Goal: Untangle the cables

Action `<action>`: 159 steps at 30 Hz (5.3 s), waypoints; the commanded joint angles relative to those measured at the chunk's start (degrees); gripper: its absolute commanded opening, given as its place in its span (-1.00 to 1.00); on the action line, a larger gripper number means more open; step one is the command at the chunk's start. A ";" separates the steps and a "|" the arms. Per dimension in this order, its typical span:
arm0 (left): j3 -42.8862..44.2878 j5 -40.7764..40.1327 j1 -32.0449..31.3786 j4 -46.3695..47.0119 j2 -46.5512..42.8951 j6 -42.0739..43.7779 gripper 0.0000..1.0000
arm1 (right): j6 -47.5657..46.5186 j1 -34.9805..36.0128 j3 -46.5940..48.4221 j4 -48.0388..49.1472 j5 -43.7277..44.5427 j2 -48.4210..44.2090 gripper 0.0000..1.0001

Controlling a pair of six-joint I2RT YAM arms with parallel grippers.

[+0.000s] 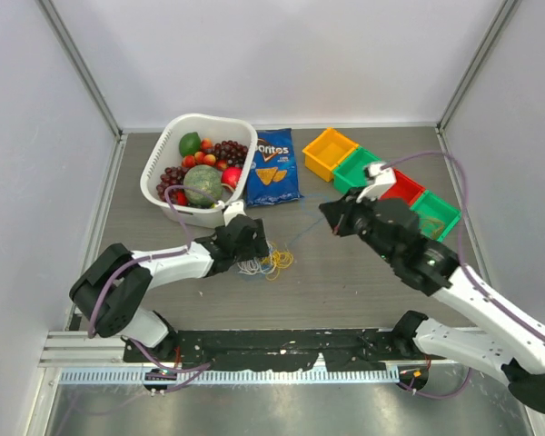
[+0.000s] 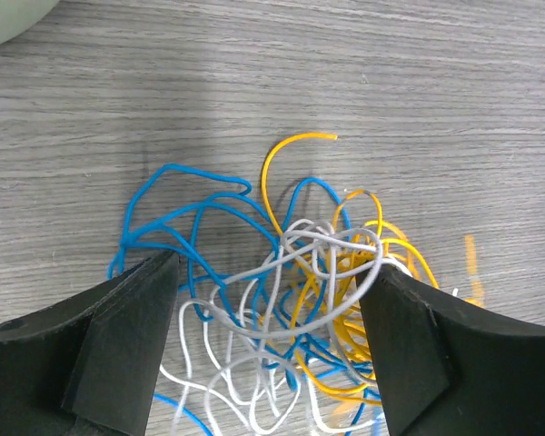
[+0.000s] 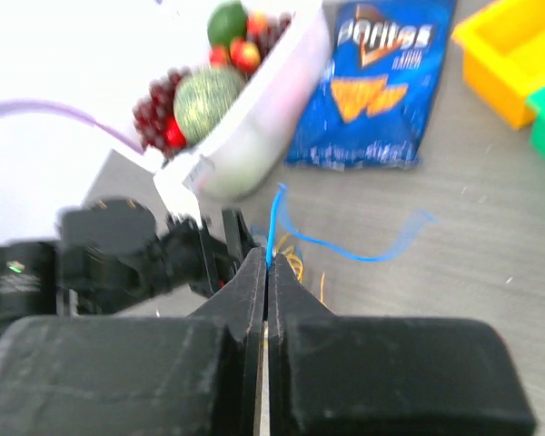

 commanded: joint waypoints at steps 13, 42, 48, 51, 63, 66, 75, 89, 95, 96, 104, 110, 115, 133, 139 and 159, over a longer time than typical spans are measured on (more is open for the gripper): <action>-6.88 -3.64 0.22 -5.54 -1.53 -1.45 0.66 | -11.59 -0.17 33.07 -20.49 17.30 -12.38 -0.99; -3.28 -0.21 0.66 -16.08 -37.46 3.21 0.99 | -19.06 0.27 31.80 -19.36 29.51 -8.71 -0.99; -1.69 1.72 0.66 -17.50 -44.41 4.88 0.99 | -21.94 -0.43 30.20 -14.45 43.39 1.94 -0.99; -2.39 8.02 0.66 -12.15 -44.86 6.99 0.99 | -24.16 -4.90 34.13 -11.45 42.89 8.95 -0.99; 6.56 14.28 0.66 -7.65 -37.66 13.58 0.99 | -25.82 -22.92 40.14 -9.69 39.45 19.17 -0.99; 5.52 16.92 0.66 -6.34 -36.78 12.36 0.99 | -26.18 -25.91 39.34 -8.11 38.40 21.89 -0.99; 1.30 18.77 0.66 -4.39 -38.62 11.56 0.99 | -22.84 -32.69 31.87 -2.48 30.49 28.40 -0.99; 0.77 18.42 0.57 -5.19 -40.03 11.82 0.99 | 6.25 -39.36 11.66 -8.03 12.48 28.23 -0.99; 1.21 18.60 0.66 -6.41 -39.32 11.65 0.99 | 0.73 -40.33 11.82 -6.70 12.64 32.52 -0.98; 1.21 18.25 0.66 -6.94 -39.32 11.65 0.99 | -0.07 -40.33 12.35 -7.92 12.82 33.23 -0.92; -1.60 13.33 0.66 -11.42 -40.99 9.54 0.99 | -5.17 -40.07 11.74 -9.24 9.74 28.50 0.16; -2.92 9.73 0.58 -15.29 -40.73 7.87 0.99 | -6.06 -37.26 10.07 -9.77 9.84 23.49 0.30; -4.50 6.92 0.75 -16.52 -41.34 4.98 0.99 | -9.73 -32.26 9.72 -10.22 8.87 21.46 0.30; -7.49 6.11 0.75 -12.40 -29.57 -0.22 0.41 | -7.10 7.21 -2.06 21.87 -16.02 34.90 -0.13; -6.88 8.14 0.84 -10.63 -29.22 -0.66 0.40 | -7.46 9.67 -4.60 21.25 -9.36 35.17 -0.27; -3.63 22.45 0.84 -2.39 -27.56 -2.32 0.41 | -5.62 9.94 -11.63 26.34 -8.19 26.84 -0.99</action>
